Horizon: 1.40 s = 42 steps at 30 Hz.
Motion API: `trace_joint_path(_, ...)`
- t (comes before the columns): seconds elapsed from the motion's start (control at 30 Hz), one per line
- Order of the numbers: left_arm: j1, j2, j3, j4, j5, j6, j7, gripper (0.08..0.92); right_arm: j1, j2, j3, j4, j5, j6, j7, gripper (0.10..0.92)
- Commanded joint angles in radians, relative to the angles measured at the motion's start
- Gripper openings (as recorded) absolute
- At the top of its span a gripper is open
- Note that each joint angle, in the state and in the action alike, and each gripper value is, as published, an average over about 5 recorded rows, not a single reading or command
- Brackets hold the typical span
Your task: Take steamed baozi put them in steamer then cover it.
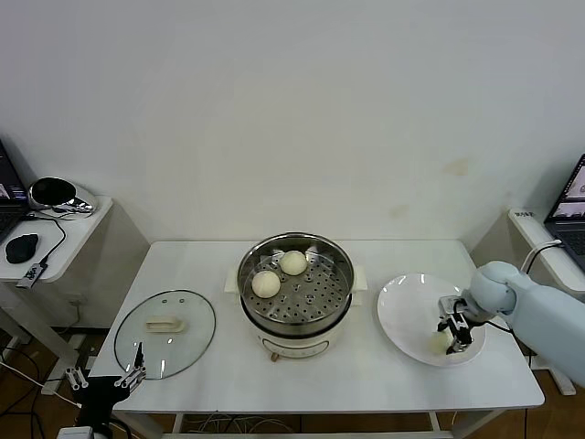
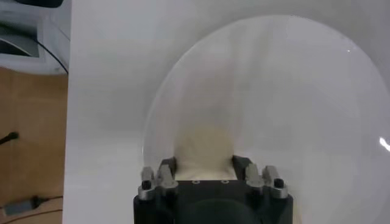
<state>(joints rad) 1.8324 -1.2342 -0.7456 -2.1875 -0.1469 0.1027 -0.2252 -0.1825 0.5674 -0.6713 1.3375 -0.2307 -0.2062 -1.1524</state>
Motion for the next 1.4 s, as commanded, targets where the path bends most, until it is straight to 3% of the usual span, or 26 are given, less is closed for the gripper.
trace_joint_path(0.03, -0.002, 0.003, -0.002, -0.005, -0.002, 0.0, 0.0, 0.823, 0.164, -0.028, -0.08, 0.024, 0.074, -0.009, -0.021, 0.535)
trace_joint_path(0.27, -0.005, 0.005, -0.001, -0.01, -0.004, 0.0, -0.001, 0.823, 0.465, 0.005, -0.169, 0.027, 0.202, -0.016, -0.046, 0.534)
trace_joint_path(0.5, -0.006, 0.012, -0.01, -0.015, -0.014, 0.0, -0.002, 0.823, 0.78, 0.166, -0.346, 0.026, 0.344, 0.008, -0.049, 0.535)
trace_joint_path(0.83, -0.02, 0.005, -0.019, -0.013, -0.018, 0.001, -0.003, 0.823, 0.836, 0.423, -0.455, 0.068, 0.479, 0.112, 0.015, 0.543)
trace_joint_path(1.13, -0.023, -0.013, -0.031, -0.021, -0.017, 0.002, -0.002, 0.823, 0.756, 0.618, -0.545, 0.024, 0.425, 0.273, 0.04, 0.549)
trace_joint_path(1.4, -0.024, -0.022, -0.042, -0.027, -0.02, 0.001, -0.004, 0.823, 0.702, 0.673, -0.604, 0.013, 0.283, 0.417, 0.035, 0.559)
